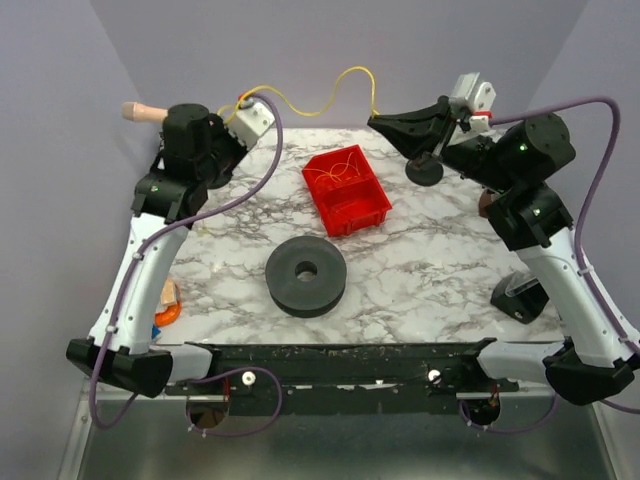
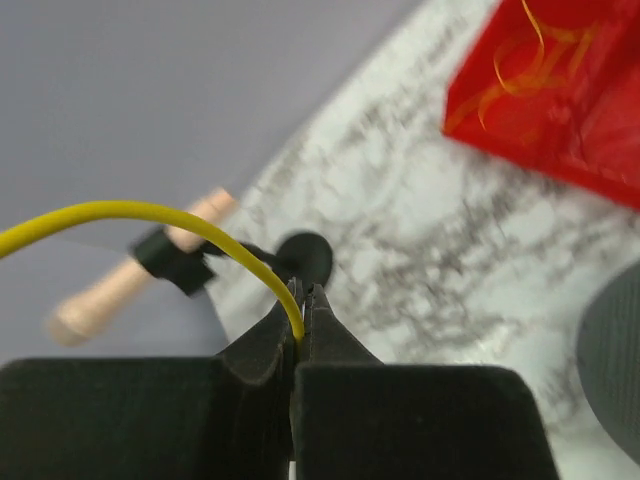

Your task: Wrap the cables

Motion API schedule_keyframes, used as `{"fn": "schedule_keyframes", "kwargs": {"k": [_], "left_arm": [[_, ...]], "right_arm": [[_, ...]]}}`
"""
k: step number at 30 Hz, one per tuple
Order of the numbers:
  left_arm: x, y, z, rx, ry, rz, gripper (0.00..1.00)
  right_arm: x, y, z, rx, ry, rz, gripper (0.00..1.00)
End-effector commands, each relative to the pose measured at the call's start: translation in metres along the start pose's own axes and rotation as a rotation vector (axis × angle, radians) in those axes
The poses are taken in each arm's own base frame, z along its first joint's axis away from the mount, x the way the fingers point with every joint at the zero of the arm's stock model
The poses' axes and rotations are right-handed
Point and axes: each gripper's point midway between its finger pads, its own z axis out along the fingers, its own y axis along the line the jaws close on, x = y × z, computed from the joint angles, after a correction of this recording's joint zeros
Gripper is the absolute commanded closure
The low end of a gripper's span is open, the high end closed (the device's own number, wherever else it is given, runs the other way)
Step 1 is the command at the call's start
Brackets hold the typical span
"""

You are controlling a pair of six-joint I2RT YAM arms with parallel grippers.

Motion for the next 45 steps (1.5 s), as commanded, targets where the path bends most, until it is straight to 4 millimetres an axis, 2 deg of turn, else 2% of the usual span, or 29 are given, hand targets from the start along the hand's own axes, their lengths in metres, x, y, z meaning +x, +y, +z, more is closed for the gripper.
{"fn": "schedule_keyframes", "kwargs": {"k": [1,3,5,7,8,10,12,15,18,19,21,23,24,27,29,32,34,37,40,45], "left_arm": [[0.106,-0.073,0.005,0.256,0.239,-0.109,1.0],[0.133,-0.091,0.0,0.307,0.292,-0.107,1.0],[0.163,-0.108,-0.004,0.348,0.359,-0.097,0.81],[0.183,-0.121,-0.012,0.388,0.408,-0.081,0.59],[0.191,-0.126,-0.017,0.406,0.425,-0.073,0.51],[0.204,-0.133,-0.025,0.439,0.461,-0.049,0.41],[0.215,-0.137,-0.035,0.475,0.5,-0.008,0.37],[0.229,-0.14,-0.047,0.502,0.55,0.038,0.36],[0.233,-0.14,-0.059,0.524,0.568,0.063,0.38],[0.227,-0.137,-0.06,0.516,0.547,0.057,0.39],[0.196,-0.123,-0.054,0.463,0.447,0.004,0.4],[0.146,-0.107,-0.045,0.404,0.314,-0.121,0.41],[0.113,-0.1,-0.043,0.394,0.226,-0.207,0.4],[0.031,-0.095,-0.049,0.459,0.028,-0.489,0.39],[-0.001,-0.09,-0.052,0.477,-0.025,-0.675,0.39],[-0.024,-0.091,-0.058,0.528,-0.067,-0.795,0.41],[-0.029,-0.098,-0.063,0.57,-0.069,-0.859,0.41],[-0.033,-0.113,-0.065,0.661,-0.058,-0.989,0.41],[-0.028,-0.129,-0.059,0.745,-0.02,-1.127,0.41],[-0.026,-0.14,-0.053,0.796,-0.006,-1.201,0.4]], "right_arm": [[0.055,0.027,-0.001,-0.11,0.123,0.144,0.99],[0.07,0.033,0.002,-0.134,0.15,0.182,0.99],[0.081,0.039,0.005,-0.171,0.171,0.219,0.99],[0.092,0.05,0.009,-0.241,0.193,0.266,0.99],[0.099,0.054,0.012,-0.268,0.208,0.295,0.99],[0.109,0.063,0.016,-0.332,0.23,0.346,0.99],[0.117,0.069,0.018,-0.377,0.242,0.38,0.99],[0.127,0.07,0.021,-0.386,0.257,0.4,1.0],[0.134,0.072,0.022,-0.398,0.271,0.405,0.99],[0.135,0.075,0.021,-0.418,0.276,0.41,0.99],[0.142,0.082,0.019,-0.463,0.295,0.436,0.99],[0.15,0.089,0.017,-0.497,0.315,0.479,0.99],[0.156,0.089,0.017,-0.484,0.329,0.491,0.99],[0.179,0.078,0.026,-0.3,0.387,0.498,0.99],[0.183,0.083,0.03,-0.22,0.388,0.49,1.0],[0.183,0.091,0.034,-0.171,0.385,0.547,0.99],[0.184,0.091,0.037,-0.136,0.377,0.569,0.99],[0.178,0.097,0.044,-0.142,0.336,0.573,0.99],[0.18,0.102,0.054,-0.158,0.33,0.587,0.99],[0.183,0.115,0.065,-0.202,0.34,0.599,0.99]]}}
